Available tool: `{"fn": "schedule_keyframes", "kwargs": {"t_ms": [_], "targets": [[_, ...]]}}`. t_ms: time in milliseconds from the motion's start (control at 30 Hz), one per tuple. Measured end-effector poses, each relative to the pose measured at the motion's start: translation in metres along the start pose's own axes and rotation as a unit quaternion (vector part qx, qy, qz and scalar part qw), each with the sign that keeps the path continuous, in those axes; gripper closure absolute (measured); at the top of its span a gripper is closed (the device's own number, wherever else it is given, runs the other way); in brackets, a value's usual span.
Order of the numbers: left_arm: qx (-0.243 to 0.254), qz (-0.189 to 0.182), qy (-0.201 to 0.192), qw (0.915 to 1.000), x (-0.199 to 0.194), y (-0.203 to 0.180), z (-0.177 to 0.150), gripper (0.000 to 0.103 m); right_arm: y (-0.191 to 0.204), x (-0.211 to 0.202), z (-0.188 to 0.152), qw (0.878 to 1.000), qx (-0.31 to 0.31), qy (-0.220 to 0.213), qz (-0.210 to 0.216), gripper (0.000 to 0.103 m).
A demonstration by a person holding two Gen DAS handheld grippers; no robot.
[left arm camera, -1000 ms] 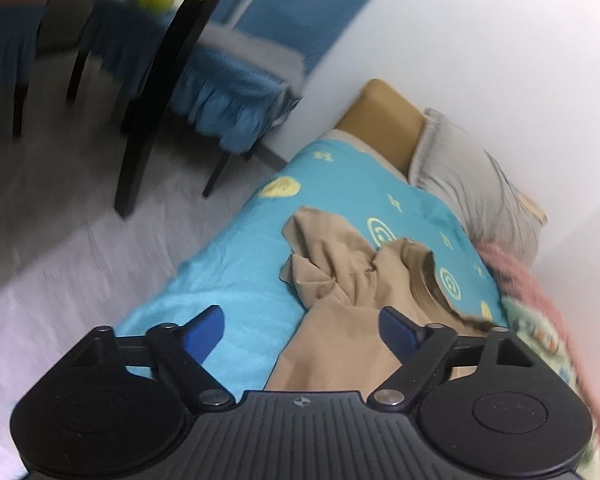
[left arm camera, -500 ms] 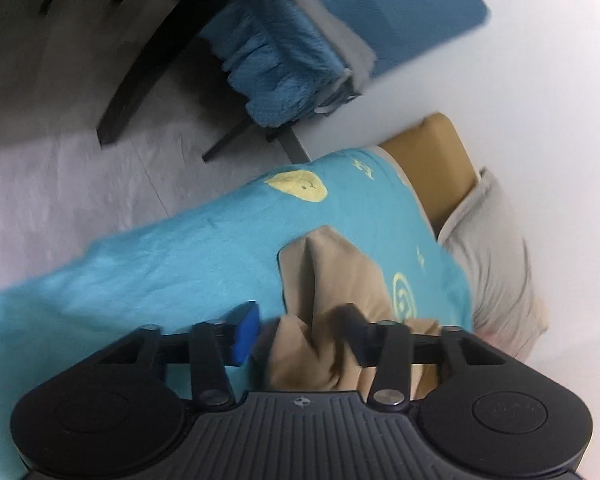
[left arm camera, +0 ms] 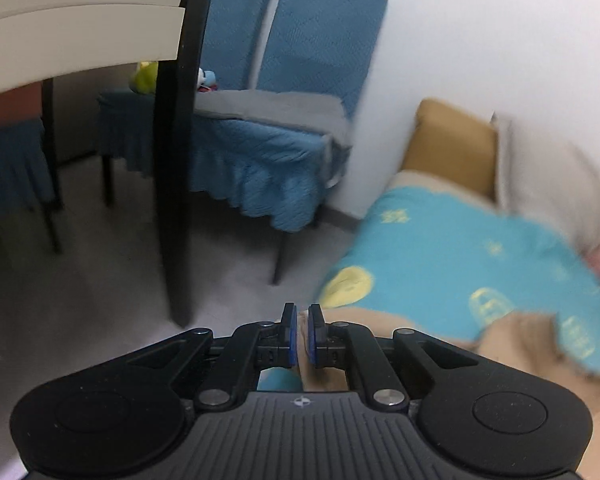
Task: Fold clothes
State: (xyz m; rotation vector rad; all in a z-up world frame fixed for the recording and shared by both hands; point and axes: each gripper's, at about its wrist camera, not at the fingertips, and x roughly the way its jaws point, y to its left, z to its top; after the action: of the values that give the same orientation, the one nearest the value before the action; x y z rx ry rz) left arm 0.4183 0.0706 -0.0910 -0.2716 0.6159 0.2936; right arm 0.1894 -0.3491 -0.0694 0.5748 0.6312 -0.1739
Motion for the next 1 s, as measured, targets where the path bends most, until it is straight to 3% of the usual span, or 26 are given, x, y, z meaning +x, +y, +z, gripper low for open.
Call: {"fn": "schedule_keyframes", "kwargs": {"t_ms": [33, 67, 100, 167, 233, 300, 367, 800, 1000], "targets": [[0.000, -0.002, 0.000, 1.0000, -0.003, 0.001, -0.001, 0.094, 0.001, -0.001, 0.000, 1.000, -0.006, -0.003, 0.000, 0.018], [-0.002, -0.003, -0.003, 1.0000, -0.007, 0.001, -0.003, 0.085, 0.003, -0.002, 0.000, 1.000, -0.013, -0.007, 0.000, 0.018], [-0.004, -0.005, -0.005, 1.0000, -0.011, 0.002, -0.004, 0.067, 0.004, -0.003, 0.001, 1.000, -0.021, -0.010, -0.001, 0.018], [0.000, -0.013, -0.004, 0.9999, -0.025, 0.002, -0.005, 0.046, 0.008, -0.005, 0.000, 0.999, -0.040, -0.018, -0.002, 0.018], [0.021, -0.030, -0.001, 0.9993, -0.045, -0.001, -0.008, 0.044, 0.012, -0.008, 0.000, 0.998, -0.057, -0.025, -0.001, 0.018], [0.044, -0.048, -0.002, 0.9979, -0.072, -0.008, -0.013, 0.028, 0.016, -0.012, 0.000, 0.997, -0.071, -0.034, 0.002, 0.018], [0.067, -0.067, -0.009, 0.9955, -0.101, -0.014, -0.020, 0.019, 0.019, -0.018, 0.000, 0.995, -0.084, -0.046, 0.006, 0.018], [0.163, -0.175, -0.010, 0.9710, -0.306, -0.028, -0.095, 0.001, 0.035, -0.068, -0.004, 0.981, -0.165, -0.101, 0.014, 0.018], [0.167, -0.177, -0.032, 0.9693, -0.368, -0.046, -0.112, 0.000, 0.017, -0.100, -0.001, 0.984, -0.137, -0.110, 0.026, 0.018]]}}
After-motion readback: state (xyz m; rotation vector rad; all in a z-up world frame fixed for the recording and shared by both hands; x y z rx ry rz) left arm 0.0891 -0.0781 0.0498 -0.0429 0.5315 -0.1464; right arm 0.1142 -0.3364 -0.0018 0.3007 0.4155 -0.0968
